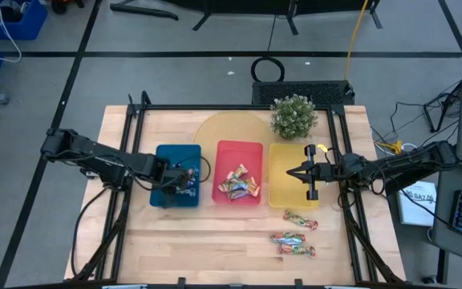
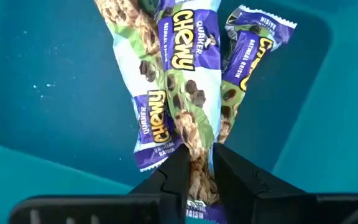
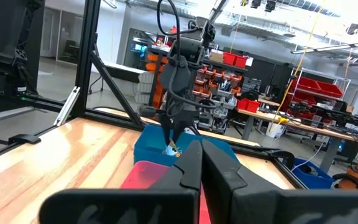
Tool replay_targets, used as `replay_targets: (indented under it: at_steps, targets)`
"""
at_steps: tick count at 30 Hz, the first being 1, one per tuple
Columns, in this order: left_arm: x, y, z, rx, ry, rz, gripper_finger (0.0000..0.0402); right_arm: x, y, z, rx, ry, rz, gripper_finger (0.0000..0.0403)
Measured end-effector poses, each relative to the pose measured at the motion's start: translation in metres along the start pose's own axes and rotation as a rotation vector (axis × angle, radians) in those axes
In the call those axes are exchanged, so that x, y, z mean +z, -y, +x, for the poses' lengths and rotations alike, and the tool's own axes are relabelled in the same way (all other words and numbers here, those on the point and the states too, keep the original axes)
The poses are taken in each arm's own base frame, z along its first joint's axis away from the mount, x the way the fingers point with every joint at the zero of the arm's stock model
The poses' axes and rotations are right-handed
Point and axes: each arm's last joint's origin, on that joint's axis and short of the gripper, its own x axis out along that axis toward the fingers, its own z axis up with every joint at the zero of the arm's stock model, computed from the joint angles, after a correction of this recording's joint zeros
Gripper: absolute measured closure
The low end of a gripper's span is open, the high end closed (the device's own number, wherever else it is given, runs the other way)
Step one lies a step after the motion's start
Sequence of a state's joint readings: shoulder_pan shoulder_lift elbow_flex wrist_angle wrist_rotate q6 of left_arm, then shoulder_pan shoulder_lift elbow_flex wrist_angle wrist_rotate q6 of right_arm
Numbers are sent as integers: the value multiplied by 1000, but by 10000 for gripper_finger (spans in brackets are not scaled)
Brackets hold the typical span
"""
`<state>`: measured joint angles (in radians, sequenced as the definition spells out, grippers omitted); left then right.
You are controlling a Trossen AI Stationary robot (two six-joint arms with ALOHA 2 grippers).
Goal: Pick and place Granola Bars by type
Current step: Put the blue granola bar into the blue bin, then put the red granola bar into the yellow bin
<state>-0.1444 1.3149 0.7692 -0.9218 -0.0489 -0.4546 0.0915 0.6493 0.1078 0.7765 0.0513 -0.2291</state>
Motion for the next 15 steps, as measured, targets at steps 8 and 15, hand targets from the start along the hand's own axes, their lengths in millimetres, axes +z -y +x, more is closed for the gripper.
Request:
replay_targets:
  at_steps: [8, 15]
  targets:
    - [-2, -1, -4, 20, -25, -20, 213, 0, 0, 0, 0, 0, 0, 403]
    - [14, 8, -50, 74, 46, 34, 120, 0, 0, 0, 0, 1, 0, 403]
